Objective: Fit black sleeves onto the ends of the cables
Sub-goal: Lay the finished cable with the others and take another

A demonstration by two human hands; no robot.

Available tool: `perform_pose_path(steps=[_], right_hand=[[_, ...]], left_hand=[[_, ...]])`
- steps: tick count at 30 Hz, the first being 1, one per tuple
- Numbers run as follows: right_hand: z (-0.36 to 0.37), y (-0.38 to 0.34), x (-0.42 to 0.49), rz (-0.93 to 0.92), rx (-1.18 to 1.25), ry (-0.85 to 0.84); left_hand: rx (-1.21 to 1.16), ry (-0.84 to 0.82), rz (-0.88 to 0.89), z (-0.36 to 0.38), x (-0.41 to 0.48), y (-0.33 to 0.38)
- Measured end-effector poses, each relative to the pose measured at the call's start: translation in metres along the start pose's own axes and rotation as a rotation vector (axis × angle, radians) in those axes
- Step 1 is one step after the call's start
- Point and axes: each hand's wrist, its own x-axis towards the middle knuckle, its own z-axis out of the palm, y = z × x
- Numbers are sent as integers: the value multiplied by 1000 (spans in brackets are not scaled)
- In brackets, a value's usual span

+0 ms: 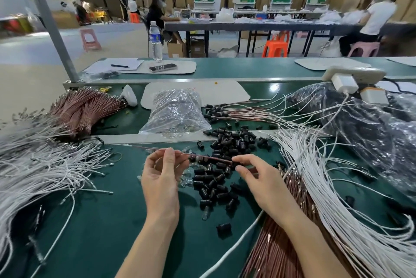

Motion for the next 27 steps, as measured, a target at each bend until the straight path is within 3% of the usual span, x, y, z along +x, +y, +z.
perform_pose_path(steps=[18, 27], right_hand=[[3, -1, 0, 36, 154, 0], [-1, -14, -2, 87, 492, -13]], left_hand=[[121, -83, 6, 1, -3, -4], [-119, -58, -180, 1, -1, 4]])
